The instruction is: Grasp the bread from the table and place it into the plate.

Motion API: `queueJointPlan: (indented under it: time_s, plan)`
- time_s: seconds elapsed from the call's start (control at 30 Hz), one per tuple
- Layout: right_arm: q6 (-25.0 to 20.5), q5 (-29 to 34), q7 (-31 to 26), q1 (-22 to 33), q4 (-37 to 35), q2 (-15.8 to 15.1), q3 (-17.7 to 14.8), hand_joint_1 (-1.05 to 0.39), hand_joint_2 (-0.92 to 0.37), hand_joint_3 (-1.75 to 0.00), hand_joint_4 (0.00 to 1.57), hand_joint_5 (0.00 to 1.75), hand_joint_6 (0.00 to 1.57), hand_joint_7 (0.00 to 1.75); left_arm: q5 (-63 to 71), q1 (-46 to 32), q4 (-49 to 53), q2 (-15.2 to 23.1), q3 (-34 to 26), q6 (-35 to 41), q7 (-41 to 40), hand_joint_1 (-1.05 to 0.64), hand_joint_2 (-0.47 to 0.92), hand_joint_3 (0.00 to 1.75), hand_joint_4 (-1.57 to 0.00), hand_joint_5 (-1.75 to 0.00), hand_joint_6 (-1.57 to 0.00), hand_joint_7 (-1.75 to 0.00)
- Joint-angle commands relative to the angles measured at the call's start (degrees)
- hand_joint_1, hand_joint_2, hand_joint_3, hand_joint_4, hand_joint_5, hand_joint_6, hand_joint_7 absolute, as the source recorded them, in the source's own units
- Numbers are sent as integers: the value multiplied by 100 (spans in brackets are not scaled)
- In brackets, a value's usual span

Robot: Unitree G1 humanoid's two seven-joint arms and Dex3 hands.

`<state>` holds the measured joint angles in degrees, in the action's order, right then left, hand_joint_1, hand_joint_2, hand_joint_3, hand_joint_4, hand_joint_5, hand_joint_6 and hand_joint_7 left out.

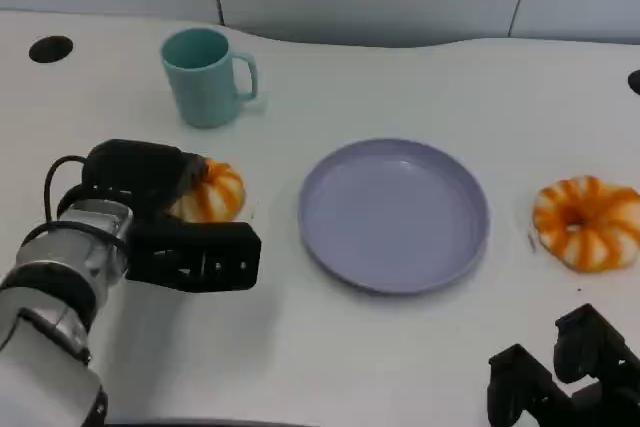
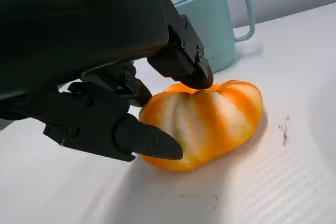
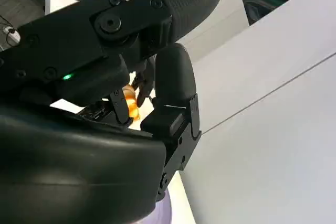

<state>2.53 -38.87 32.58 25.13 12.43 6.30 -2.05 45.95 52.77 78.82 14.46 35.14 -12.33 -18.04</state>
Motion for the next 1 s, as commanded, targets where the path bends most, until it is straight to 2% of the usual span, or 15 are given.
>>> queueJointPlan:
  time_s: [0.03,0.43,0.57,0.9,1.0]
  plan:
    - [48,-69,39,-7,66,-22,-38,-43,-86,0,76,175,67,170,-96,-58,12,95,-91,-115,107,-5,84,0,-106,-4,-104,-3]
    - [54,-114,25,-11,40,11,-42,-42,-86,0,76,175,68,170,-124,-49,12,101,-124,-185,140,-2,84,0,-109,-3,-105,-2]
    - [29,-48,-48,-78,35,-24,-53,-44,-86,0,77,175,68,169,-111,-47,-16,136,-131,-337,-179,2,81,0,-113,-4,-108,-2]
    - [29,-44,-49,-82,33,-22,-55,-44,-86,0,77,175,68,169,-108,-45,-4,137,-128,-354,-202,2,81,0,-114,-3,-109,-1]
    - [79,-33,-33,-111,-22,-28,-108,-44,-86,0,78,175,66,173,-194,-95,-50,168,-256,-529,-722,4,82,1,-120,-5,-114,-3]
